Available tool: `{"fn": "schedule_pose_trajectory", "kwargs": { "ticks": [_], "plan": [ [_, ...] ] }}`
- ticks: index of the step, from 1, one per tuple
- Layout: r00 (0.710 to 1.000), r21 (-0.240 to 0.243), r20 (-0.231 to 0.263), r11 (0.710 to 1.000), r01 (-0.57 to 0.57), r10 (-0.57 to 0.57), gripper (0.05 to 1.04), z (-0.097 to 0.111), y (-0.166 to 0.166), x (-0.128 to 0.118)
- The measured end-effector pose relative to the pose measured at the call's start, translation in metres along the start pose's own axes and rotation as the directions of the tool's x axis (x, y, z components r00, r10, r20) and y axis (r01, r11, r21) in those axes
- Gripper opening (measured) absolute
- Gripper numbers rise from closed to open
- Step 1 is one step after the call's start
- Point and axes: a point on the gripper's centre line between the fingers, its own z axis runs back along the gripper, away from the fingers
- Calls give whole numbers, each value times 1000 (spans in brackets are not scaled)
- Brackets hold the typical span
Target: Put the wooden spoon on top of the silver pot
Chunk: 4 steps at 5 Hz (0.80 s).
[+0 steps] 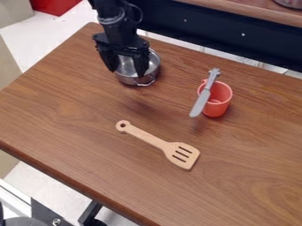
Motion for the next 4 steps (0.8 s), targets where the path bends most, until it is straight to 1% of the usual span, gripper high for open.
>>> {"fn": "schedule_pose_trajectory", "kwargs": {
  "ticks": [1,2,3,4],
  "plan": [
    [999,-7,-31,1000,-11,11,1000,-10,0,-6],
    [992,-2,-64,994,-112,112,1000,-18,-1,-19],
    [961,-9,-84,964,-266,264,1000,-17,-2,-40],
    [884,-5,-78,886,-463,461,1000,-6,-4,-53]
  ]
}}
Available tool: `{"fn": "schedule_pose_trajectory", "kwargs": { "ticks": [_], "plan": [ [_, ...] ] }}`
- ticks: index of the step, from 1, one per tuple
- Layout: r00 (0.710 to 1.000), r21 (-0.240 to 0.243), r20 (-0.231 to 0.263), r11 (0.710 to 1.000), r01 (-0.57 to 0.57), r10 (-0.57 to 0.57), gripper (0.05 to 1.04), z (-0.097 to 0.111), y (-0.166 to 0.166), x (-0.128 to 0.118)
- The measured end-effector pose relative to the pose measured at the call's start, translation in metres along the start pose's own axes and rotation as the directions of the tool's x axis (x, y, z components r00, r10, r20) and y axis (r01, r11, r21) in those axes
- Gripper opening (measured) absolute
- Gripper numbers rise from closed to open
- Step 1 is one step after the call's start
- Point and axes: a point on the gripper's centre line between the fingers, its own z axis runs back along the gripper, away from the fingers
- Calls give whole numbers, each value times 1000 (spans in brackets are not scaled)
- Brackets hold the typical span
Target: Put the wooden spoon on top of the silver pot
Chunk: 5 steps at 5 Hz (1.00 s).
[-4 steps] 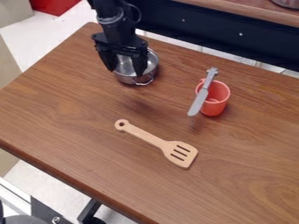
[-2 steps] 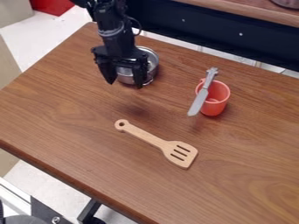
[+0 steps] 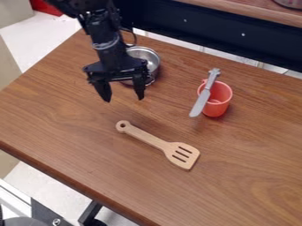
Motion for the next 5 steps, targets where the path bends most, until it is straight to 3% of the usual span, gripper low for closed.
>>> {"fn": "schedule_pose_trajectory", "kwargs": {
  "ticks": [1,2,3,5],
  "plan": [
    [960,10,-46,962,-274,275,1000,-6,0,-18],
    [861,27,-58,863,-505,505,1000,-8,-6,-24],
    [759,9,-37,760,-650,650,1000,-19,-11,-34],
    [603,-60,31,604,-795,797,1000,-36,-18,-47]
  ]
}}
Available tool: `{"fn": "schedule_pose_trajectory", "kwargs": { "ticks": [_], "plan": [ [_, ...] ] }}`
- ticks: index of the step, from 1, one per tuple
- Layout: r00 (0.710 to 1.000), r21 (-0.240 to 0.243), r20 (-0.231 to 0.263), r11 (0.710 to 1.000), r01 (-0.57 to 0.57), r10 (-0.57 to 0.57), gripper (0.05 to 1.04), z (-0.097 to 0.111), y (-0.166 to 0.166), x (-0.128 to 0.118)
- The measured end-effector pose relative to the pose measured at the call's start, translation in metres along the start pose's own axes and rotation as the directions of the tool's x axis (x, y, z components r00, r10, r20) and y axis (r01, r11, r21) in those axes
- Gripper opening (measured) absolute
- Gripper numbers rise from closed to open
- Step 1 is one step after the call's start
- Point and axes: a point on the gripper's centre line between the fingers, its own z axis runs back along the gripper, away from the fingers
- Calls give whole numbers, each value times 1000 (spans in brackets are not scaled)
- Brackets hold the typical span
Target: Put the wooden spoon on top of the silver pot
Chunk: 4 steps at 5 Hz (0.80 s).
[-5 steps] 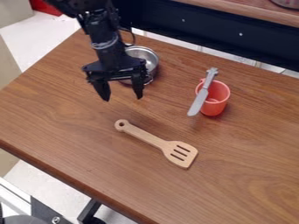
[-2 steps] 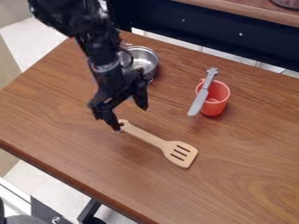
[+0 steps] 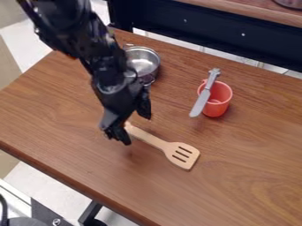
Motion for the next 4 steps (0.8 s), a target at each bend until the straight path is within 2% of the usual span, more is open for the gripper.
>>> {"fn": "schedule_pose_trajectory", "kwargs": {
  "ticks": [1,2,3,4],
  "plan": [
    [996,75,-13,994,-85,86,1000,-13,2,0],
    [993,166,-21,980,-110,115,1000,-23,-3,1],
    [994,192,-22,976,-105,111,1000,-27,-7,2],
    [994,180,-15,978,-105,110,967,-30,-7,2]
  ]
}}
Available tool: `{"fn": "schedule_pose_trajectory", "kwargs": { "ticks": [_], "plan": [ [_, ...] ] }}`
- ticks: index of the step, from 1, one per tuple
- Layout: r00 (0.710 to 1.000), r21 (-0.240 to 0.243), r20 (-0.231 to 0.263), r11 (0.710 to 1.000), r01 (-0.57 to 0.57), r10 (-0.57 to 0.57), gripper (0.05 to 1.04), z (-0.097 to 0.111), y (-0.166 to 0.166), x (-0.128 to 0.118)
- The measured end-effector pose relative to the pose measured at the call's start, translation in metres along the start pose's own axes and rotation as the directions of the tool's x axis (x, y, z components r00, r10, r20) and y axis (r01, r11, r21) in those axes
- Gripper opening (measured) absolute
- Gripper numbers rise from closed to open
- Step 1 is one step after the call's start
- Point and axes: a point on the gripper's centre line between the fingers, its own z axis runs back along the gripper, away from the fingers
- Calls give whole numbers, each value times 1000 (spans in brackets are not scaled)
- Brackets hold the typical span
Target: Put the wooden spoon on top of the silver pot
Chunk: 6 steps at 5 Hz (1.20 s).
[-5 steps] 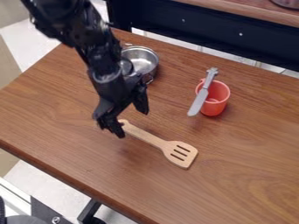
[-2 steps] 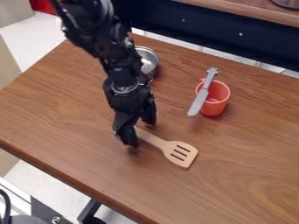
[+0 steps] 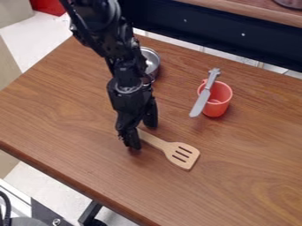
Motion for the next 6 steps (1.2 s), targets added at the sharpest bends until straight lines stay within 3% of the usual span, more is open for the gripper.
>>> {"fn": "schedule_pose_trajectory", "kwargs": {
  "ticks": [2,3,4,6],
  "plan": [
    [1000,-24,12,1000,-6,6,420,-3,-4,3],
    [1000,-20,11,1000,16,-15,256,-3,-3,5],
    [997,-47,34,996,70,-68,247,-2,-1,8],
    [975,33,-32,975,221,-220,247,7,13,36]
  ]
}}
